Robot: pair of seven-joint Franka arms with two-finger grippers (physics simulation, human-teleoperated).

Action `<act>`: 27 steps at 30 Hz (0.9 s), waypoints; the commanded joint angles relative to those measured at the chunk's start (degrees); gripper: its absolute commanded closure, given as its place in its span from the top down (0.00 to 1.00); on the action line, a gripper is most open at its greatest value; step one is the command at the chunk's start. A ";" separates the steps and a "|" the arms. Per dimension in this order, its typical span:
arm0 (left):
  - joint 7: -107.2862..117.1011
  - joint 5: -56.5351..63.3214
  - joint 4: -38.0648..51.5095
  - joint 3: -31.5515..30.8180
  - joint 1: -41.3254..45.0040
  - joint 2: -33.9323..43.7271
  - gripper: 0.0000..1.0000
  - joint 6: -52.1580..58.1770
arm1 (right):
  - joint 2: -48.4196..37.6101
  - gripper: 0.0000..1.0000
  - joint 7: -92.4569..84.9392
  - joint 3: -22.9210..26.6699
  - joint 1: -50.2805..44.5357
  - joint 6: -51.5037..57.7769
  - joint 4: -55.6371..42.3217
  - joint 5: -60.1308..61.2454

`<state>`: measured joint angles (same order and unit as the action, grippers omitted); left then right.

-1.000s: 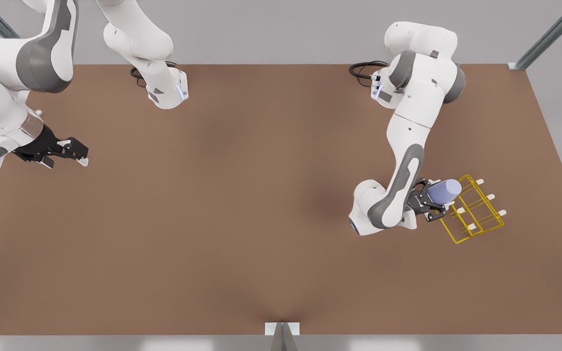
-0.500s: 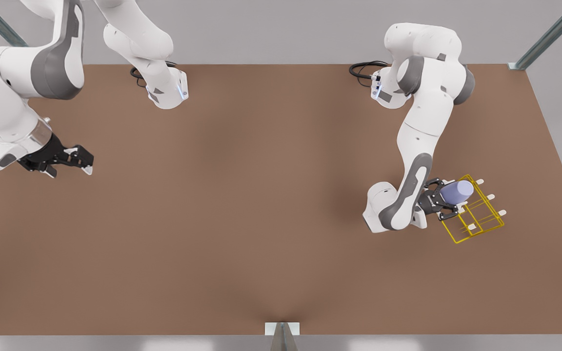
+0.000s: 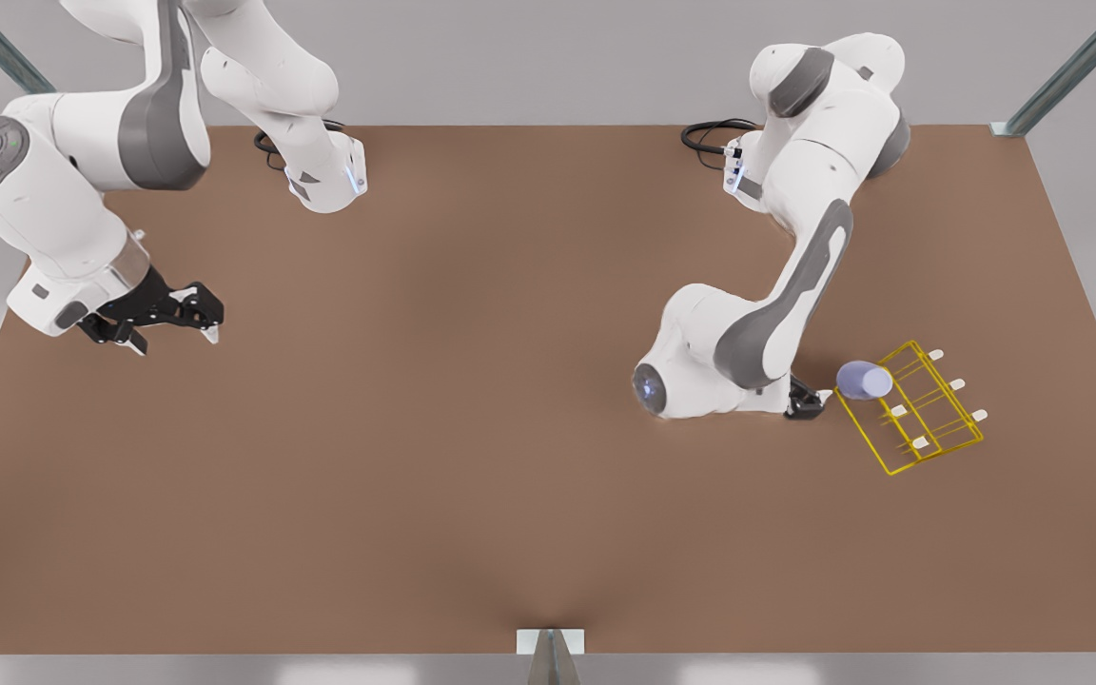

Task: Place the cup on the cup holder

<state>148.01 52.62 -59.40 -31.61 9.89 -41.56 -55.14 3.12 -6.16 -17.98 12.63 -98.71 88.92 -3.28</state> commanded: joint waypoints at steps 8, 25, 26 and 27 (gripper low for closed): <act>-83.40 -48.78 7.63 -4.16 -16.92 9.21 1.00 -5.95 | 2.07 1.00 -0.60 -0.31 3.81 1.50 -2.35 0.46; -135.27 -50.07 -21.37 18.52 -8.66 26.80 1.00 -32.49 | 4.70 1.00 -0.69 -0.48 3.46 -0.87 -2.70 -0.24; -135.27 -50.08 -21.37 18.52 -8.57 26.71 1.00 -32.49 | 4.70 1.00 -0.69 -0.48 3.46 -0.87 -2.70 -0.24; -135.53 -50.08 -21.37 18.43 -8.57 26.45 1.00 -32.49 | 4.70 1.00 -0.69 -0.48 3.46 -0.96 -2.70 -0.24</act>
